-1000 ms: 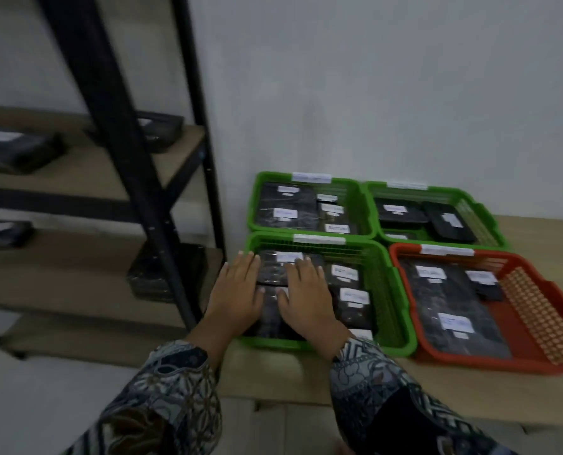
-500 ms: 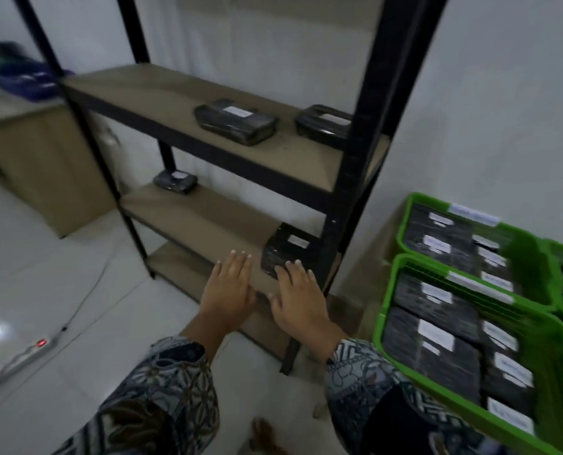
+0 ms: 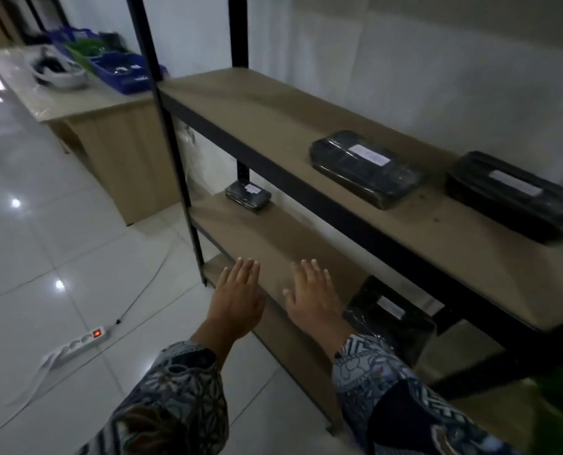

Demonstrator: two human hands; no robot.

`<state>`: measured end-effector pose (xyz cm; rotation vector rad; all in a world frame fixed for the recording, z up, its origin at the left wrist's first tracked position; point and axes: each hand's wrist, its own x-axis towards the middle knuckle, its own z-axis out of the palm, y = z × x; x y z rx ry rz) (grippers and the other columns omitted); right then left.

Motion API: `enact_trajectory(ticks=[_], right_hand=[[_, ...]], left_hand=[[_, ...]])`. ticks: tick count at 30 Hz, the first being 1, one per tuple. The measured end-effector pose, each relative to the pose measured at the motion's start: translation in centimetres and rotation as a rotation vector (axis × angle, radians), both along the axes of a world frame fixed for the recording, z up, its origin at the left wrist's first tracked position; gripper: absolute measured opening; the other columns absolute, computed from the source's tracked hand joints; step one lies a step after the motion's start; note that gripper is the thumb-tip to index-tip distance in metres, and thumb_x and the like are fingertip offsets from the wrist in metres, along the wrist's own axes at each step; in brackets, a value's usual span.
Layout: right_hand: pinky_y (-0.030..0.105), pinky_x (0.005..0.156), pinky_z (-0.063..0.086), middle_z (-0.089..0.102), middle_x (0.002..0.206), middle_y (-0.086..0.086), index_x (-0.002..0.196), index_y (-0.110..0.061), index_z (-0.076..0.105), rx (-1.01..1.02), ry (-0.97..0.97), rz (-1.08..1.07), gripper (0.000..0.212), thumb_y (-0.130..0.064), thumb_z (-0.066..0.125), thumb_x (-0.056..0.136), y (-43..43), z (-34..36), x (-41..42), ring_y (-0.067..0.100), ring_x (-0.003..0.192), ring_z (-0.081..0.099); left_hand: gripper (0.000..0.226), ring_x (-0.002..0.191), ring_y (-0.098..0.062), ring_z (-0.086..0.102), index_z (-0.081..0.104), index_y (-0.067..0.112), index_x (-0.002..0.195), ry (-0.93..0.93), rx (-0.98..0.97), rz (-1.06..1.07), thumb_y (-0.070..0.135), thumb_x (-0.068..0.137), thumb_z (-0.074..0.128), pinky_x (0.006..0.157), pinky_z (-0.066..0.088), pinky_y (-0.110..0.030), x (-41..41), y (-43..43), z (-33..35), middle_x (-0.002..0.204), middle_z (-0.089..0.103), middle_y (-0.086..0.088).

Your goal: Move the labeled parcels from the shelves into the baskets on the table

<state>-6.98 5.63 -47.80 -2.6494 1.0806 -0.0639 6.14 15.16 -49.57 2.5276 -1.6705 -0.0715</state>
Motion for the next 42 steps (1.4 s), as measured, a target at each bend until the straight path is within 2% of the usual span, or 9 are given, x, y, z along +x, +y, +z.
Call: enact_trajectory(ticks=[9, 16, 22, 26, 31, 35, 39, 42], right_hand=[[0.042, 0.119, 0.006, 0.014, 0.159, 0.008, 0.150, -0.016, 0.014, 0.037, 0.050, -0.009, 0.063, -0.037, 0.039, 0.097, -4.4, -2.8, 14.2, 0.024, 0.147, 0.004], [0.043, 0.119, 0.008, 0.014, 0.159, 0.008, 0.151, -0.017, 0.013, 0.083, 0.066, -0.169, 0.063, -0.037, 0.039, 0.097, -8.0, -6.0, 27.4, 0.025, 0.147, 0.006], [0.045, 0.117, 0.014, 0.016, 0.158, 0.008, 0.151, -0.018, 0.013, 0.093, 0.081, -0.318, 0.062, -0.037, 0.039, 0.097, -11.5, -8.7, 34.9, 0.026, 0.146, 0.012], [0.043, 0.114, 0.018, 0.017, 0.157, 0.009, 0.150, -0.017, 0.015, 0.110, 0.086, -0.387, 0.061, -0.035, 0.040, 0.097, -13.7, -10.7, 37.0, 0.028, 0.145, 0.014], [0.044, 0.117, 0.015, 0.010, 0.159, 0.011, 0.151, -0.017, 0.010, 0.064, 0.129, -0.384, 0.061, -0.038, 0.035, 0.099, -18.2, -14.2, 38.5, 0.029, 0.146, 0.008], [0.044, 0.116, 0.019, 0.012, 0.158, 0.010, 0.150, -0.020, 0.014, -0.005, 0.067, -0.419, 0.059, -0.038, 0.036, 0.098, -22.3, -18.1, 39.4, 0.030, 0.144, 0.013], [0.044, 0.116, 0.020, 0.017, 0.157, 0.009, 0.148, -0.028, 0.023, -0.062, -0.018, -0.435, 0.053, -0.038, 0.039, 0.098, -25.9, -21.9, 40.0, 0.032, 0.144, 0.014], [0.050, 0.111, 0.029, 0.026, 0.153, 0.014, 0.145, -0.025, 0.032, -0.154, -0.121, -0.438, 0.050, -0.037, 0.041, 0.097, -28.6, -23.7, 40.7, 0.037, 0.140, 0.022]], left_hand=[[0.062, 0.144, -0.021, 0.000, 0.007, 0.012, 0.149, 0.094, 0.020, 0.089, 0.040, 0.098, 0.029, 0.117, 0.002, -0.038, 13.3, -2.2, -2.5, 0.157, 0.008, -0.007], [0.062, 0.144, -0.021, -0.003, 0.005, 0.014, 0.149, 0.103, 0.114, -0.033, 0.040, 0.098, 0.029, 0.117, 0.006, -0.042, 28.1, -5.7, -3.8, 0.158, 0.006, -0.005], [0.062, 0.144, -0.020, -0.006, 0.003, 0.014, 0.149, 0.093, 0.157, -0.147, 0.037, 0.098, 0.029, 0.118, 0.003, -0.039, 37.5, -9.7, -6.4, 0.158, 0.003, -0.005], [0.061, 0.144, -0.020, -0.007, 0.001, 0.013, 0.149, 0.126, 0.169, -0.181, 0.036, 0.099, 0.028, 0.118, 0.001, -0.039, 40.1, -12.2, -9.0, 0.158, 0.000, -0.005], [0.061, 0.144, -0.021, -0.003, 0.004, 0.012, 0.150, 0.126, 0.112, -0.240, 0.036, 0.098, 0.025, 0.118, 0.000, -0.040, 41.8, -16.3, -13.6, 0.158, 0.003, -0.007], [0.062, 0.144, -0.023, -0.001, 0.006, 0.011, 0.150, 0.111, 0.060, -0.273, 0.039, 0.097, 0.023, 0.113, -0.006, -0.035, 42.4, -20.4, -18.9, 0.158, 0.004, -0.009], [0.074, 0.143, -0.030, 0.011, 0.024, 0.007, 0.146, 0.157, -0.062, -0.298, 0.046, 0.085, 0.008, 0.114, 0.001, -0.042, 42.6, -23.8, -24.3, 0.153, 0.022, -0.015], [0.071, 0.141, -0.032, 0.020, 0.034, 0.006, 0.142, 0.197, -0.091, -0.330, 0.047, 0.087, 0.017, 0.113, 0.008, -0.048, 42.7, -24.8, -27.6, 0.149, 0.032, -0.016]])
